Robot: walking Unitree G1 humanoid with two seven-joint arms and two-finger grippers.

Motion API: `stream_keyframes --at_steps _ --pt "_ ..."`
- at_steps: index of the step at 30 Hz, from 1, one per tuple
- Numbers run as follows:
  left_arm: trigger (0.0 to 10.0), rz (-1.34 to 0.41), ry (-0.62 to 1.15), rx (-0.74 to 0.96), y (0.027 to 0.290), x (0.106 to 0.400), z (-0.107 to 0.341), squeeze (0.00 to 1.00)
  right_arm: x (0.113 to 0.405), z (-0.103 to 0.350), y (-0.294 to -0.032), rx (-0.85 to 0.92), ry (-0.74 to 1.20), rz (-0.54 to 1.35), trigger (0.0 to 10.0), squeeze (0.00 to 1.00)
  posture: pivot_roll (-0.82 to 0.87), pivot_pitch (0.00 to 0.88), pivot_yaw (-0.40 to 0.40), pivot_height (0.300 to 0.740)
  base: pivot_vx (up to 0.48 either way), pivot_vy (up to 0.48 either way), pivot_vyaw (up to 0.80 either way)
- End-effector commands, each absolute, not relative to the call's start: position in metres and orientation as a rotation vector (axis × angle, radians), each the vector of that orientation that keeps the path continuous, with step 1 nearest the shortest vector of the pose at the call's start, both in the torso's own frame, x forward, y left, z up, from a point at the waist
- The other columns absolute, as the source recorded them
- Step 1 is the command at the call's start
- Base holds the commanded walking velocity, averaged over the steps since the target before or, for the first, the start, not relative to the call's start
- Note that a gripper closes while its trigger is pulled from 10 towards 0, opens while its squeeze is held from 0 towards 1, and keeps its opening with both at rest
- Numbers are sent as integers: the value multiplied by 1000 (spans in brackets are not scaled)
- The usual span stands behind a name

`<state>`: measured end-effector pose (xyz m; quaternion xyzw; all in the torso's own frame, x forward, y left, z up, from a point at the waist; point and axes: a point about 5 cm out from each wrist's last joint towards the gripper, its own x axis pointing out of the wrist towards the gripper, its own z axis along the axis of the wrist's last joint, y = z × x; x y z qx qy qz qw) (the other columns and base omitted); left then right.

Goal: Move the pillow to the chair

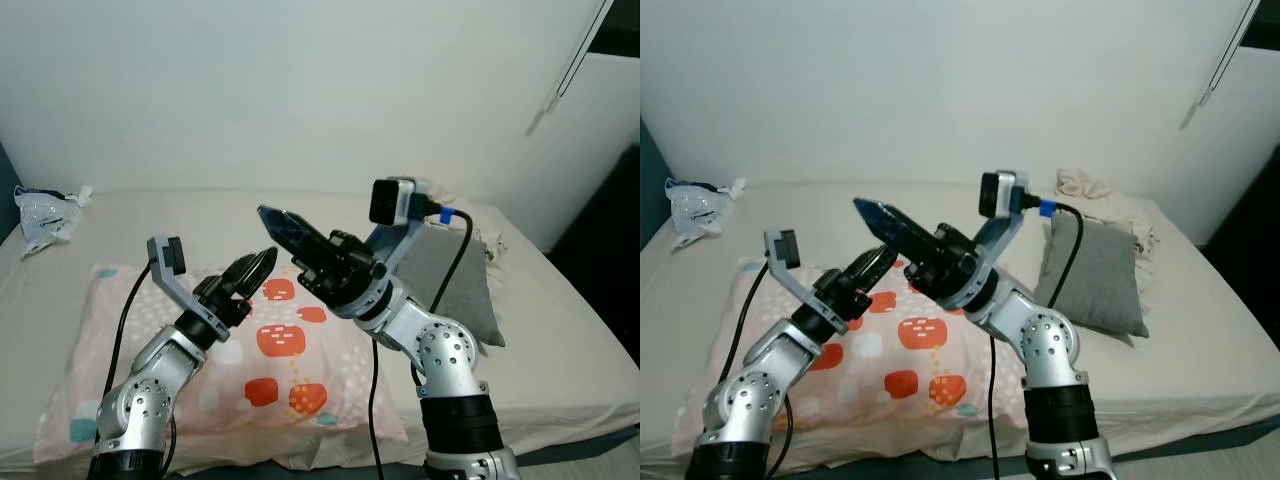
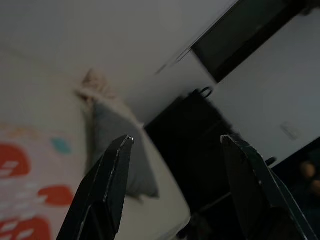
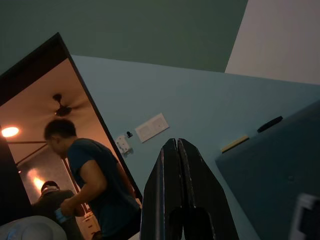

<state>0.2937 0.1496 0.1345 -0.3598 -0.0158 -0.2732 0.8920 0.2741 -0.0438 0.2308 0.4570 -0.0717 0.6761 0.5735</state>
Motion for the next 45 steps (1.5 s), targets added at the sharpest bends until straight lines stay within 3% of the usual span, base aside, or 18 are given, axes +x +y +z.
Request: stream_keyframes --at_steps 1,12,14,15,16,17,18,21,24,27,29,34,39,45 --pt "10000 -568 -70 -758 150 297 143 0 272 232 -44 1063 -181 1588 0 0 -47 0 -81 740 0 0 0" --pt "10000 -472 -89 -746 160 309 143 0 271 229 -45 1057 -153 1569 0 0 -54 0 -76 740 0 0 0" --pt "10000 -261 -65 -617 173 319 136 0 273 226 -45 1028 -136 1544 0 0 -54 0 -76 740 0 0 0" --pt "10000 -20 -63 -353 196 327 131 0 290 215 -40 913 -87 1361 0 0 -51 0 -80 740 0 0 0" --pt "10000 24 -75 -284 201 328 132 0 297 210 -38 862 -68 1288 0 0 -50 0 -80 740 0 0 0" --pt "10000 51 -83 -226 205 329 133 0 311 201 -37 706 -40 1113 1686 0 -50 0 -80 740 0 0 0" --pt "10000 68 -92 -182 209 329 135 0 324 191 -38 420 -46 953 10000 0 -48 0 -84 740 0 0 0" --pt "10000 74 -99 -165 212 330 137 0 325 184 -40 214 -66 947 10000 0 -48 0 -84 740 0 0 0" --pt "10000 95 -132 -135 215 327 142 0 333 183 -51 299 -80 797 10000 0 -46 0 -88 740 0 0 0" --pt "10000 152 -171 -119 220 321 144 0 342 172 -74 223 -61 561 10000 0 -37 0 -109 740 0 0 0" --pt "10000 226 -153 10 225 317 133 0 344 150 -97 240 8 401 10000 0 -29 0 -125 740 0 0 0" --pt "10000 212 -106 124 224 302 106 0 331 110 -116 179 71 352 10000 0 -22 0 -107 740 0 0 0" --pt "10000 189 -66 108 212 293 92 0 315 90 -128 144 109 315 10000 0 2 0 -116 740 0 0 0" --pt "10000 76 -21 254 195 291 76 0 305 64 -135 -142 213 300 10000 0 -12 0 -116 740 0 0 0"
